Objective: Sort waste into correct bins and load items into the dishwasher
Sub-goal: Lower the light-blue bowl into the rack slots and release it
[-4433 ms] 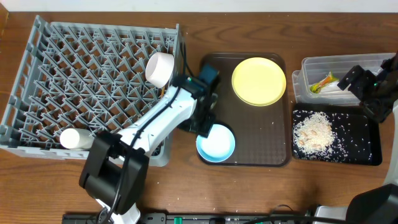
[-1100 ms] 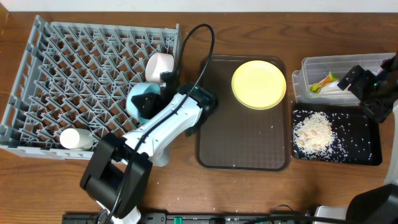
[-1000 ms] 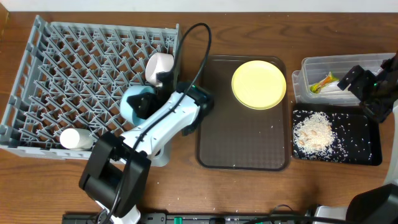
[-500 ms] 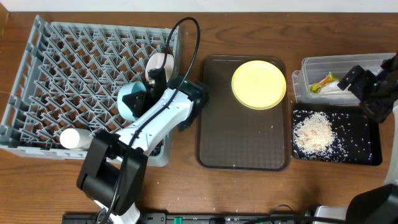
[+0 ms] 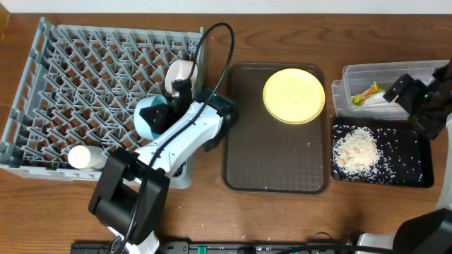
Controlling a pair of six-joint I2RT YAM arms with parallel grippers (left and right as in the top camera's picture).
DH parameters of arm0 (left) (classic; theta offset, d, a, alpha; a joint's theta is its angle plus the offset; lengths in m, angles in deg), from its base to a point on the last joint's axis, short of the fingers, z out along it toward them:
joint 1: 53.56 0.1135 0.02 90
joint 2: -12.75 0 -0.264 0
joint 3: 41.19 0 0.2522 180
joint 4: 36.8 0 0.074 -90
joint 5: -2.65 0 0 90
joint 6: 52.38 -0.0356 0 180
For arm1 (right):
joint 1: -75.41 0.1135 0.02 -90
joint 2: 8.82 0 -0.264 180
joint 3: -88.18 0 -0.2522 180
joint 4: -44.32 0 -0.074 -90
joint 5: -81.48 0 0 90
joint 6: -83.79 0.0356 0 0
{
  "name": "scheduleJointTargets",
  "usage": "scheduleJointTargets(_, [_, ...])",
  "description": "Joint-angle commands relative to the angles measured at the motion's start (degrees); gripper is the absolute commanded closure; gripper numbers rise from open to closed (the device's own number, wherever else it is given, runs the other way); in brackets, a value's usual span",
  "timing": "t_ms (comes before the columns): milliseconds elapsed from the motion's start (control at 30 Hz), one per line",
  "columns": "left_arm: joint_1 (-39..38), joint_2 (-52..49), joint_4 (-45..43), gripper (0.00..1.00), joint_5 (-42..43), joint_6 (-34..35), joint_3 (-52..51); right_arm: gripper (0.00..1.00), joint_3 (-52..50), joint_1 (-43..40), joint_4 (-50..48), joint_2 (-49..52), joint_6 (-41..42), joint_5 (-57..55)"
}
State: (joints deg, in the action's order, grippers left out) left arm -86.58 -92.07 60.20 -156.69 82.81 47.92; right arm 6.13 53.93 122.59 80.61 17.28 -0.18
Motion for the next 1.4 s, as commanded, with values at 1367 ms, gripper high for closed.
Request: scheduleJointTargets(1367, [-2.4,-0.7,-7.7,0.92,-3.1,-9.6,-2.0,0.01,0.3,0.0,0.0,-0.6,0.3,0.0])
